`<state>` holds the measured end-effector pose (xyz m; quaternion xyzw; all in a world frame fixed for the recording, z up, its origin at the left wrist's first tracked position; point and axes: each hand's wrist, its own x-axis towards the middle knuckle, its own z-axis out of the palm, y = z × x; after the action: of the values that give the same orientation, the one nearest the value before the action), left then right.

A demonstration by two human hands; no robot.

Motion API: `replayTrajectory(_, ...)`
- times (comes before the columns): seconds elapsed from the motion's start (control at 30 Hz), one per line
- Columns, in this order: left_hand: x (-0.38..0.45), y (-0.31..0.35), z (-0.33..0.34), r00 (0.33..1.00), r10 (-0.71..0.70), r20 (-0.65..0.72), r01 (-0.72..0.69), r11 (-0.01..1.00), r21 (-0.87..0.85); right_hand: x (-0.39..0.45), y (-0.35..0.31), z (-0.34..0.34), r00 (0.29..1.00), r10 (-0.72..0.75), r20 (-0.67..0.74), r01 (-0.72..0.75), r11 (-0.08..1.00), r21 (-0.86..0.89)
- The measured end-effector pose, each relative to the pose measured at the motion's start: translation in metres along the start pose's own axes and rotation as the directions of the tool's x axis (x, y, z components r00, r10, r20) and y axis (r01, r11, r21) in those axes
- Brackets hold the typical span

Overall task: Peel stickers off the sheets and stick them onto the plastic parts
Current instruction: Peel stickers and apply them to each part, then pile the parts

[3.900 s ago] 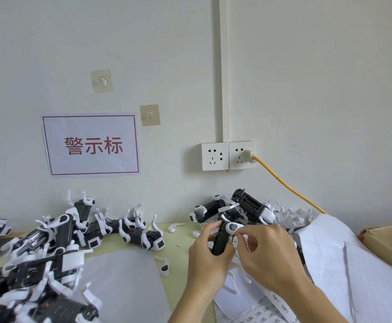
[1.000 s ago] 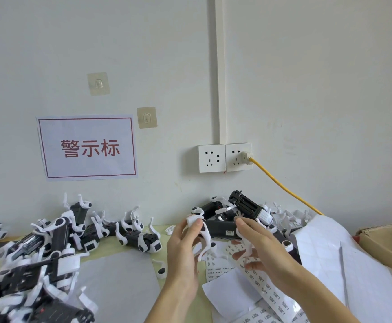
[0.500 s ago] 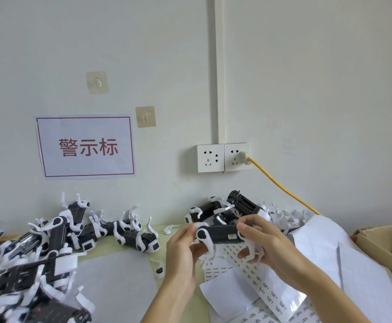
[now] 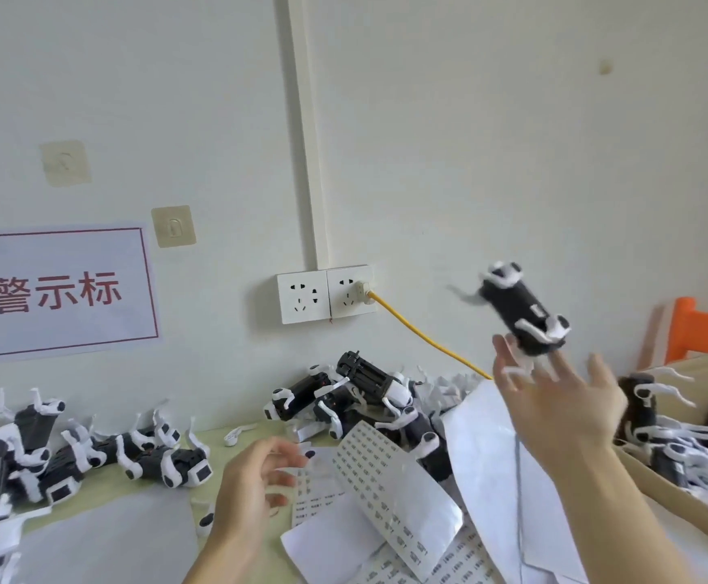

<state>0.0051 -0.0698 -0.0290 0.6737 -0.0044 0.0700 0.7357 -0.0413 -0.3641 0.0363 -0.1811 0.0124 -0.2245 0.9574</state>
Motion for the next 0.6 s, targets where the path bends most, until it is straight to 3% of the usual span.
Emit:
replayTrajectory(0.03, 0.0, 0.0, 0.001, 1.0, 0.01, -0.012, -0.01, 1.0, 0.017, 0.001, -0.009, -0.003, 1.0, -0.028, 0.011, 0.026, 0.987, 0.16)
replayTrajectory(0.1, 0.002, 0.003, 0.002, 0.998, 0.046, -0.052, -0.04, 0.994, 0.098, -0.001, -0.016, -0.007, 0.999, -0.035, -0.004, 0.035, 0.986, 0.163)
replayTrajectory(0.23, 0.014, 0.012, 0.001, 0.975, 0.198, -0.1, -0.14, 0.899, 0.416, -0.005, 0.007, -0.002, 0.995, -0.032, -0.097, 0.017, 0.988, -0.156)
replayTrajectory(0.3, 0.025, 0.014, -0.006, 0.968, 0.241, -0.073, -0.157, 0.804, 0.573, -0.008, 0.025, 0.005, 0.994, -0.036, -0.107, 0.0, 0.947, -0.32)
replayTrajectory(0.33, 0.033, 0.013, -0.012, 0.965, 0.257, -0.044, -0.156, 0.704, 0.692, -0.01, 0.033, 0.008, 0.996, -0.029, -0.089, -0.008, 0.919, -0.393)
replayTrajectory(0.4, 0.05, 0.013, -0.029, 0.966, 0.26, 0.014, -0.119, 0.392, 0.912, -0.013, 0.048, 0.013, 0.999, -0.012, -0.042, -0.012, 0.852, -0.524)
replayTrajectory(0.47, 0.065, 0.018, -0.05, 0.978, 0.207, 0.029, -0.058, 0.136, 0.989, -0.015, 0.059, 0.017, 1.0, 0.012, 0.007, -0.004, 0.769, -0.639)
replayTrajectory(0.6, 0.095, 0.029, -0.094, 0.991, -0.115, 0.075, -0.092, -0.152, 0.984, -0.013, 0.072, 0.015, 0.993, 0.027, 0.114, 0.073, 0.62, -0.781)
